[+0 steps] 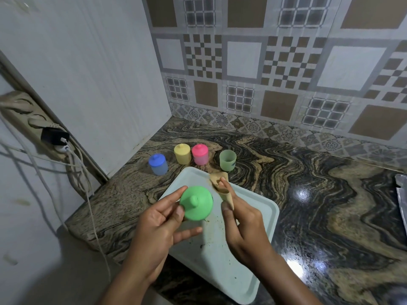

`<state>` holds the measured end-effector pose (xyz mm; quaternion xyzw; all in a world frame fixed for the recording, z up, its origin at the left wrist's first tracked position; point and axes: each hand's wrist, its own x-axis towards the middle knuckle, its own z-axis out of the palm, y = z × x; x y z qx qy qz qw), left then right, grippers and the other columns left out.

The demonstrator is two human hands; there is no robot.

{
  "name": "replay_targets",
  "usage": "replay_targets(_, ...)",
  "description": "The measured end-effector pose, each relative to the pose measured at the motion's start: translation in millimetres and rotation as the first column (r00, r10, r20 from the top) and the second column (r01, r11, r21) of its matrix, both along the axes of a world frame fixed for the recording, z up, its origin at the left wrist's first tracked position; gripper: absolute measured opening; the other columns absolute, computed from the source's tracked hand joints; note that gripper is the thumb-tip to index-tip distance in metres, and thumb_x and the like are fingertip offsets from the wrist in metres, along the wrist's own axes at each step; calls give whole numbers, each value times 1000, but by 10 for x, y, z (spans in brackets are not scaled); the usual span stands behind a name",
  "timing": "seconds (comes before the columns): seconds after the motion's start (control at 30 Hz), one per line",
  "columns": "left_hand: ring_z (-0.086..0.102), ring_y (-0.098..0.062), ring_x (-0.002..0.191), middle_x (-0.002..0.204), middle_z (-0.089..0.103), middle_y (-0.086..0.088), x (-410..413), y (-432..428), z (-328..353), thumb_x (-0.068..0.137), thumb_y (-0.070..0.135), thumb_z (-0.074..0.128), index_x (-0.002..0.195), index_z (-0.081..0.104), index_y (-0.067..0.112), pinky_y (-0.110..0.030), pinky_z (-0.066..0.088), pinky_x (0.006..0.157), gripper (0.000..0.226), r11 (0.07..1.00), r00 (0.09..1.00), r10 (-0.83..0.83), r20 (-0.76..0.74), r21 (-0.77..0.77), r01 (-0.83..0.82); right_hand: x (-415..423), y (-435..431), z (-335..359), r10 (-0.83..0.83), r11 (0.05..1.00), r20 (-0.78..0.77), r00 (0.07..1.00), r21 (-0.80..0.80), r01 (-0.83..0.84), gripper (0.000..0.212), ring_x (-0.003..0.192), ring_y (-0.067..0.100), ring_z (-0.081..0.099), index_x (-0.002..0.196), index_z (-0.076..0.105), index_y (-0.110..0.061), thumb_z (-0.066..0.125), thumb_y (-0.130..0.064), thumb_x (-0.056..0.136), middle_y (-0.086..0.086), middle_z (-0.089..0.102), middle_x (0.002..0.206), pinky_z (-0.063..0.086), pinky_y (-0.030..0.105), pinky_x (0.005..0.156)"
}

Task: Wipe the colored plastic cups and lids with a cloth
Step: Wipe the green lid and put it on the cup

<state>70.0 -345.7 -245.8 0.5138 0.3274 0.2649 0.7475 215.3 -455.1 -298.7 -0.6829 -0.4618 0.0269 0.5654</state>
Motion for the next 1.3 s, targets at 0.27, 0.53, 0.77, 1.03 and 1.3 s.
replay_targets(0.27,73,-26,104,107,77,-10,28,16,-39,99,6,54,127,63,13,-48,62,74,31,994,991,107,-84,22,-105,-321,-88,55,124,992,-230,965,36,-118,47,75,-5,62,111,68,8,41,-31,104,-29,64,83,45,14,69)
replay_targets(0.53,74,-21,100,110,78,0,65,-103,-32,91,0,63,131,61,26,-42,64,68,48,990,990,131,-53,51,-128,-265,-101,135,148,988,-99,984,59,-143,44,130,8,58,146,53,-10,42,-24,106,6,63,140,47,20,104)
replay_targets(0.77,75,-22,100,111,77,-2,70,-63,27,96,-8,55,132,62,20,-44,64,73,46,991,992,103,-77,93,-96,-268,-39,7,198,979,178,964,10,-203,47,149,23,38,144,52,1,49,-8,98,14,40,160,45,40,114)
replay_targets(1.03,72,-20,108,116,76,5,11,-93,20,95,-5,57,129,64,22,-44,63,72,44,998,998,11,-60,67,-7,-57,48,65,131,991,166,977,-6,-132,48,142,20,49,145,52,1,45,-16,100,13,48,154,44,28,113)
replay_targets(1.3,74,-25,103,119,74,4,-7,-14,-39,91,0,63,125,69,20,-46,63,75,40,998,997,61,-36,-8,-61,-115,-102,91,143,988,-385,912,8,-152,46,53,14,42,84,61,-9,42,-47,103,5,44,55,36,46,50)
